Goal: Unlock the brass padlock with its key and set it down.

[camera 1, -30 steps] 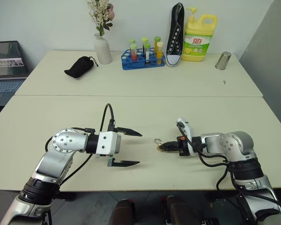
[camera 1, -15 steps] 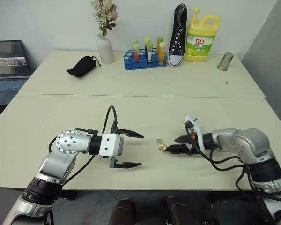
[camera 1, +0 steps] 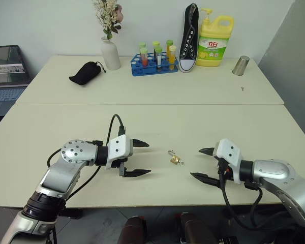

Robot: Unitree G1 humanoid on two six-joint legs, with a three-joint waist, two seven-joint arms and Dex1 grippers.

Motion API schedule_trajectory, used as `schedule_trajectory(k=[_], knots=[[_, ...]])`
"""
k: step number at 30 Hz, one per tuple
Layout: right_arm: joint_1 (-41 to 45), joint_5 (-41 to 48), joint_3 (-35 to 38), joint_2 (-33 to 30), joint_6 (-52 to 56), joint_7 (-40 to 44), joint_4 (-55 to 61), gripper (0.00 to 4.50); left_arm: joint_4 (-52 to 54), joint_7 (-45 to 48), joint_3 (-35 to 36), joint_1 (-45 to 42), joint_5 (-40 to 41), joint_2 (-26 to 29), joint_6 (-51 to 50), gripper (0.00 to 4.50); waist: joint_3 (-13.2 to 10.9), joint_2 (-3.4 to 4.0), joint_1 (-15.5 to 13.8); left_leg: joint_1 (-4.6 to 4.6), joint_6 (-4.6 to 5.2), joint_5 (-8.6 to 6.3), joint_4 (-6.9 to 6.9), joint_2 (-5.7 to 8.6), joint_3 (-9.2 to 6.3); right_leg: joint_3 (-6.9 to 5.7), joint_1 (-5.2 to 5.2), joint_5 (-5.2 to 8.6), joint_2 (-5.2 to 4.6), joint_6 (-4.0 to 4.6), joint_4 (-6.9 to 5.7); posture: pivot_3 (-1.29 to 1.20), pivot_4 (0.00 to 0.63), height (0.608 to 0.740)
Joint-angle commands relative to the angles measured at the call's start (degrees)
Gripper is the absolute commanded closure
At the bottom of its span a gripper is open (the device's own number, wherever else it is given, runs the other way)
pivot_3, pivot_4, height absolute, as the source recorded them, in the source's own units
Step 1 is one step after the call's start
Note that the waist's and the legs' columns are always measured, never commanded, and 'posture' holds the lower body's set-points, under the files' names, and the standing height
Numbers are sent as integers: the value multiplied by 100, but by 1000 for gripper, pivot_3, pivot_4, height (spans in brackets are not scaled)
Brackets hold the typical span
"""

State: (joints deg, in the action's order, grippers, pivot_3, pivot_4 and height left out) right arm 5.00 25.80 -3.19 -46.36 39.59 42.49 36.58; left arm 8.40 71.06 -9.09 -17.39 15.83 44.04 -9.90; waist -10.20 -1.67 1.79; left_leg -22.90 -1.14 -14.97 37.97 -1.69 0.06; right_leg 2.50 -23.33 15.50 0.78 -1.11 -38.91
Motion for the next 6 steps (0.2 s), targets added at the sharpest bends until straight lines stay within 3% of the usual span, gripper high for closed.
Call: schedule_trajectory(k=[1,6], knots=[[19,155,380,-197,-156,265,226,17,80,196,120,-245,254,50,-112,22,0,0,-9,-1,0,0,0,0,-1,0,0,0,1,0,0,0,150,740],[12,152,387,-375,-232,520,157,17,46,254,107,-303,289,11,-98,22,0,0,-11,-2,0,0,-1,0,1,1,0,0,1,1,3,0,150,740]])
